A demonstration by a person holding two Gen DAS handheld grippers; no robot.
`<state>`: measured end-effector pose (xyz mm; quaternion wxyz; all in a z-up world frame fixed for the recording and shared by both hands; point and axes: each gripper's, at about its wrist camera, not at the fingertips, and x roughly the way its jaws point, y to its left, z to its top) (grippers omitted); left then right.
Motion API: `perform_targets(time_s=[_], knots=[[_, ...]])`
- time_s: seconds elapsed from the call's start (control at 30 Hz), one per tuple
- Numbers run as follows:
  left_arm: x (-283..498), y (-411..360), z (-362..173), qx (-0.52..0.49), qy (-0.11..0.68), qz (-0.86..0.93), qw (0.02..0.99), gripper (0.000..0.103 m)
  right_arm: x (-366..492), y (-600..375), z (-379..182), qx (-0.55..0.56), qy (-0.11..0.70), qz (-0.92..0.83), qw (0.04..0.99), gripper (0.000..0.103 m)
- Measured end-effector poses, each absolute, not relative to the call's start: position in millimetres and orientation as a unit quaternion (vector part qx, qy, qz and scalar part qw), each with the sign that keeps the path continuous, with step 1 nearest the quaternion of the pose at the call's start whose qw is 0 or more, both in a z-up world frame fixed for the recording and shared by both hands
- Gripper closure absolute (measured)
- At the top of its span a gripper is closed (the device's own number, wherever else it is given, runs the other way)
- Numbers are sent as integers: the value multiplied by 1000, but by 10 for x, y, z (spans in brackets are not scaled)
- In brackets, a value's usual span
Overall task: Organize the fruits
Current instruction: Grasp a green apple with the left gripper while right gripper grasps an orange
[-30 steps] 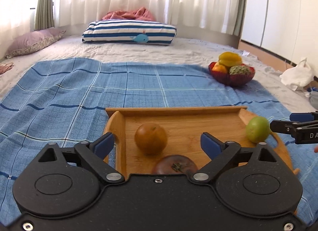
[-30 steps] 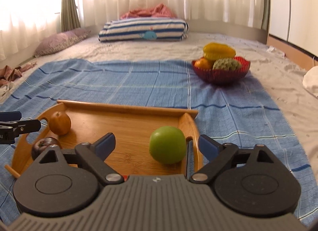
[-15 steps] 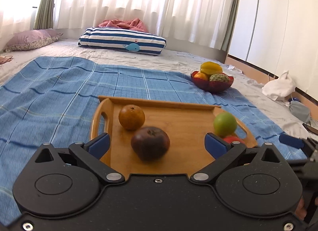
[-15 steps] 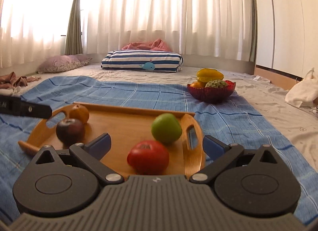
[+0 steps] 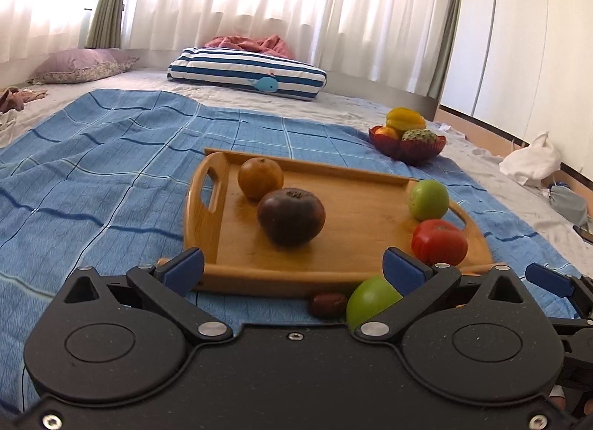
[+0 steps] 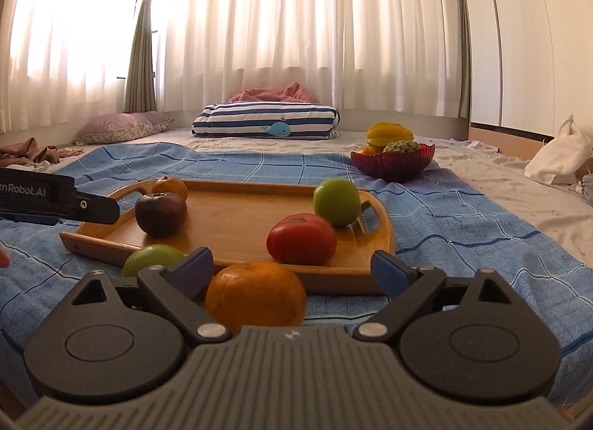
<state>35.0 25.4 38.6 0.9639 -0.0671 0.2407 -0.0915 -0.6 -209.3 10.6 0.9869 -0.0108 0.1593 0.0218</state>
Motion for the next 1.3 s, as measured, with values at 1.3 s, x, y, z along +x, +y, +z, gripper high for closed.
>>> perform_targets(time_s=[1.3], knots=[[160,-312,214,26,223,-195,955,25,-40,-2148,-34,-3,195,31,980,35]])
